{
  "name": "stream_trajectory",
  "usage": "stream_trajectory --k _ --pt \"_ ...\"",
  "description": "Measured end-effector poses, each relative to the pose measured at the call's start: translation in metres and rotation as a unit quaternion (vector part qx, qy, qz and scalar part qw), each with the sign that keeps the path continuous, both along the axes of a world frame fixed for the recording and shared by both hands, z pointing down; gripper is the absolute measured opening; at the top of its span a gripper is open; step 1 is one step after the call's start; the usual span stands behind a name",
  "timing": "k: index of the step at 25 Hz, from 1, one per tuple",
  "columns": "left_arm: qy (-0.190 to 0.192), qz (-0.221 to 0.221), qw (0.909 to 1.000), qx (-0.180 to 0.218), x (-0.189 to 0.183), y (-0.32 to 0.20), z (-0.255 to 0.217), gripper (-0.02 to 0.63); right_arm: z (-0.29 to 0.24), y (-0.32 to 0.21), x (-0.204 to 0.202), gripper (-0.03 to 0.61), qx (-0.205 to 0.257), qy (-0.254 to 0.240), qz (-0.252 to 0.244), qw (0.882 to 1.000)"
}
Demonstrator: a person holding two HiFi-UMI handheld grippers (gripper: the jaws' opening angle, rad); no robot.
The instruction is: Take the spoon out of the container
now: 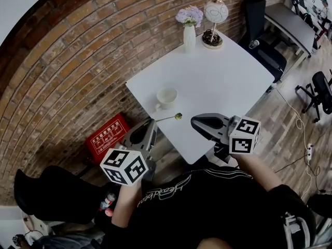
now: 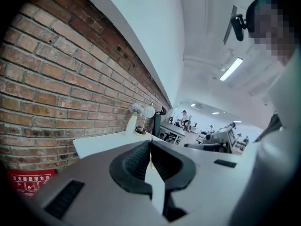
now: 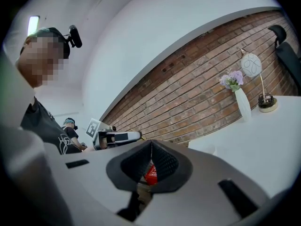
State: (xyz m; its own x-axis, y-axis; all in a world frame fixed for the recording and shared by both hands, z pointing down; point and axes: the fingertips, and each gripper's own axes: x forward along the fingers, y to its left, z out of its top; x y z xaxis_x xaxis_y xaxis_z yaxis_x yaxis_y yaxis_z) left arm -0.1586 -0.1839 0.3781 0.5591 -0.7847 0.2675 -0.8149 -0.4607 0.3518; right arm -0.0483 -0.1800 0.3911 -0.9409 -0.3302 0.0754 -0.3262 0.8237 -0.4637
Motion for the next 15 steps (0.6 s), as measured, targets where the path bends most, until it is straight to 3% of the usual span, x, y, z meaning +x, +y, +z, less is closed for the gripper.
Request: stream_trajectory --k 15 --pt "0.022 0.032 0.9992 -0.012 0.002 0.04 0.008 0.008 0.001 0.017 -0.008 -0.003 0.013 0.009 0.016 1.0"
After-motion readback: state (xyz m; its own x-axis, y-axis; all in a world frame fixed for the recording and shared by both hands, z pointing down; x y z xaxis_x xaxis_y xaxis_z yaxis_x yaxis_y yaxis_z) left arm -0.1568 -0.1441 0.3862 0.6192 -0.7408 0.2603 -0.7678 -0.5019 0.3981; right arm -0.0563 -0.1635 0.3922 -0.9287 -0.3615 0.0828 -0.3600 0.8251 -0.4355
